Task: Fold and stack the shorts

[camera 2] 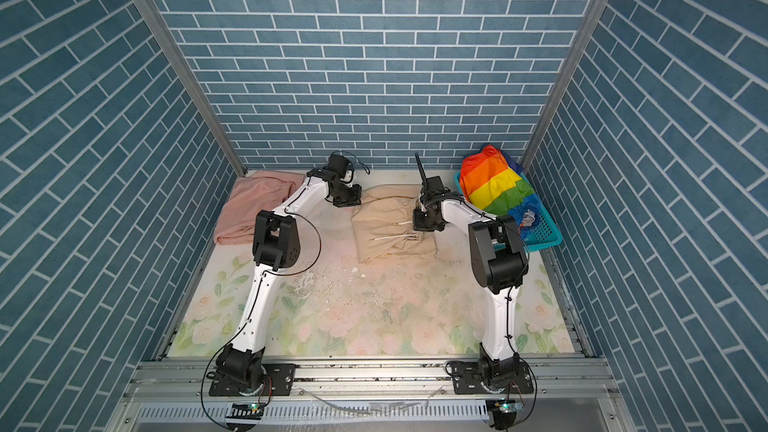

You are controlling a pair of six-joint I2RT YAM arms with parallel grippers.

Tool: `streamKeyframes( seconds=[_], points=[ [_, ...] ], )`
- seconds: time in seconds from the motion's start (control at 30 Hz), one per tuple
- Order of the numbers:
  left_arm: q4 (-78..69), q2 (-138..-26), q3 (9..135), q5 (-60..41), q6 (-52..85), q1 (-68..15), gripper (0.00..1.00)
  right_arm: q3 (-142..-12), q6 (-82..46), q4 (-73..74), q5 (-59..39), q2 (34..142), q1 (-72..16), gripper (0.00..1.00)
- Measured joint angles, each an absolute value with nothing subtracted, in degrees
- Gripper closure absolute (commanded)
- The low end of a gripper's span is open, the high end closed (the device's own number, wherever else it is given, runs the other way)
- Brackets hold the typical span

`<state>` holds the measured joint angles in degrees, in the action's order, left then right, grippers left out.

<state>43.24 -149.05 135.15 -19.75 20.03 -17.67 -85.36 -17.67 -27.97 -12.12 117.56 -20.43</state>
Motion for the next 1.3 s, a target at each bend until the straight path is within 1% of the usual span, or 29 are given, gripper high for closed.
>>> streamKeyframes(
  seconds=[0.3, 0.33, 0.37, 0.43, 0.47, 0.5, 0.63, 0.67, 0.77, 0.8, 0.87, 0.97, 1.03, 1.13, 1.3],
  points=[
    [32.6, -145.6, 123.2, -26.1, 27.8, -13.7, 1.00, -83.5, -17.7, -26.2, -14.7, 116.6, -18.5, 1.00],
    [31.6, -145.2, 122.3, -26.7, 28.6, -13.5, 1.00, -83.5, -17.7, -26.1, -15.0, 116.6, -18.4, 0.95],
    [30.4, -144.9, 121.3, -27.3, 29.4, -13.3, 1.00, -83.5, -17.7, -26.0, -15.3, 116.6, -18.3, 0.88],
    [28.9, -144.7, 120.3, -28.2, 30.3, -13.1, 0.85, -83.5, -17.7, -25.9, -15.9, 116.6, -18.3, 0.74],
    [28.3, -144.7, 120.0, -28.5, 30.8, -13.0, 0.81, -83.5, -17.6, -25.9, -16.0, 116.6, -18.2, 0.67],
    [27.4, -144.6, 120.0, -28.7, 31.2, -12.9, 0.71, -83.5, -17.6, -26.0, -16.2, 116.6, -18.2, 0.63],
    [24.0, -142.8, 117.9, -29.1, 33.1, -12.3, 0.27, -83.6, -17.8, -26.6, -16.4, 116.2, -17.7, 0.45],
    [23.3, -141.8, 116.7, -29.1, 33.4, -12.2, 0.02, -83.6, -17.9, -26.8, -16.3, 115.8, -17.6, 0.41],
    [21.3, -137.8, 112.2, -29.5, 34.9, -11.9, 0.00, -83.6, -18.5, -27.2, -16.3, 113.2, -17.6, 0.29],
    [20.3, -135.9, 110.1, -29.7, 35.7, -11.9, 0.00, -83.7, -18.9, -27.2, -16.4, 112.2, -17.5, 0.22],
    [17.7, -132.0, 105.9, -30.4, 37.9, -12.1, 0.00, -84.6, -20.1, -27.0, -16.8, 110.7, -17.6, 0.13],
    [11.3, -125.1, 97.7, -31.7, 42.2, -13.2, 0.01, -86.0, -22.7, -23.8, -18.9, 109.8, -17.6, 0.05],
    [5.4, -120.6, 91.1, -32.8, 45.8, -14.4, 0.00, -86.1, -25.4, -20.9, -21.2, 109.8, -17.8, 0.03],
    [-2.2, -115.7, 82.0, -33.9, 50.5, -16.2, 0.00, -87.4, -28.3, -18.1, -23.5, 111.3, -18.7, 0.02],
    [-5.5, -113.8, 73.1, -34.6, 52.5, -18.2, 0.00, -91.0, -28.9, -16.3, -24.4, 117.4, -20.8, 0.02]
  ],
)
